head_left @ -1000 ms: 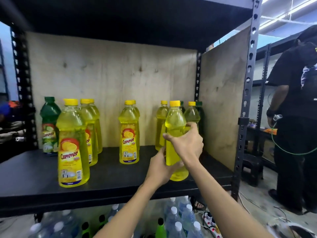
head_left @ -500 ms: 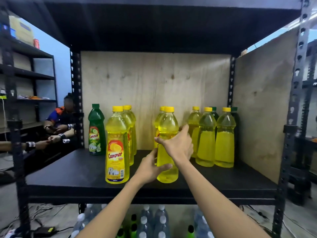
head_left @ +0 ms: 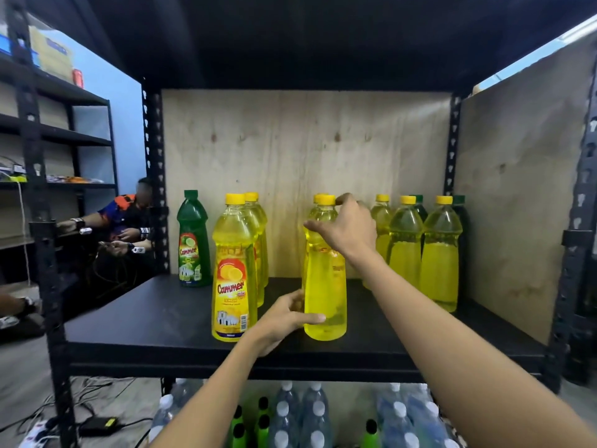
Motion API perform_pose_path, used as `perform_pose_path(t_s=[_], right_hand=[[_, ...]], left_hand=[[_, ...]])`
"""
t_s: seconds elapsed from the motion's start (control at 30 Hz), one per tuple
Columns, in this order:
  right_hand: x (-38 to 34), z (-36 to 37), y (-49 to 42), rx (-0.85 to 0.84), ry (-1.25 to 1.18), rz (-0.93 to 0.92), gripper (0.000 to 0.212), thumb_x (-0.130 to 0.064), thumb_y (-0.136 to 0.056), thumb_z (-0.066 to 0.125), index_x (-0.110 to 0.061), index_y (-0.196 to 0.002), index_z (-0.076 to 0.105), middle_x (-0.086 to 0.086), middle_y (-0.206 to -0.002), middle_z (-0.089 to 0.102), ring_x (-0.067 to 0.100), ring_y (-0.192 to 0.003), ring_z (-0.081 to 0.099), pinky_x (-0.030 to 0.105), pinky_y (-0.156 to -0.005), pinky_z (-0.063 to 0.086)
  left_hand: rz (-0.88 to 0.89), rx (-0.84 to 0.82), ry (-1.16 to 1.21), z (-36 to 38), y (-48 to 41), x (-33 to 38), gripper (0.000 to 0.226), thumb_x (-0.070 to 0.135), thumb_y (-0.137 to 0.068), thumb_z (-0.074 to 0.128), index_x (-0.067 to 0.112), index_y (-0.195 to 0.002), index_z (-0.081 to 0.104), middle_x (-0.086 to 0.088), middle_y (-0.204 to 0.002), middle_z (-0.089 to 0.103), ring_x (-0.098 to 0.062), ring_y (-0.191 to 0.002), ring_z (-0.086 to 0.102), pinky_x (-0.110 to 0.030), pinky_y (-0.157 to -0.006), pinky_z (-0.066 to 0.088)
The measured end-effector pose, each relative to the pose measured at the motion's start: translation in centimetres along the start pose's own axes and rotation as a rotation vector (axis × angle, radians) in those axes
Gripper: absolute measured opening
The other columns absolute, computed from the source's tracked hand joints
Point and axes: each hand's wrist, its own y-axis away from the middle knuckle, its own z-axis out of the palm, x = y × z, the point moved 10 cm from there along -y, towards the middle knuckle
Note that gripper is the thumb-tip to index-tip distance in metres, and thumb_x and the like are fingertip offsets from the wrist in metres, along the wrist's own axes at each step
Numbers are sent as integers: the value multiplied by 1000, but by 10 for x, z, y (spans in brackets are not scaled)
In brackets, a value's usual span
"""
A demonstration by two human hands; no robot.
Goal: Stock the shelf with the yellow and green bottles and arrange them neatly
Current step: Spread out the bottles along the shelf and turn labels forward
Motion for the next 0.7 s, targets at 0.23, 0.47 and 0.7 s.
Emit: perform_pose_path(t_s=[0.23,0.47,0.7], right_hand=[[12,1,-10,-102,-110,13,76,-62,-62,82,-13,-119,69,9,-119,70,27,-114,63,39,-96,52],[21,15,-13,-274,-301,68,73,-55,-61,86,-17,-120,69,2,-110,72,19,-97,69,41,-84,60],[36,28,-9,-504,-678,177,58,-15,-79,80,-9,-132,58,4,-113,72,18,-104,69,43,-92,57]], left_hand=[[37,134,-92,-8,3,0,100,59,-46,91,28,-134,53,13,-121,67,-8,-114,62,-36,-102,50],[17,58,-5,-5,2,5,103,49,-51,94,29,-140,45,6,-127,63,-13,-117,60,-38,-103,50],[26,56,155,-1,-6,4,89,33,-61,91,28,-139,48,0,-128,65,-17,-116,63,-39,-102,51]])
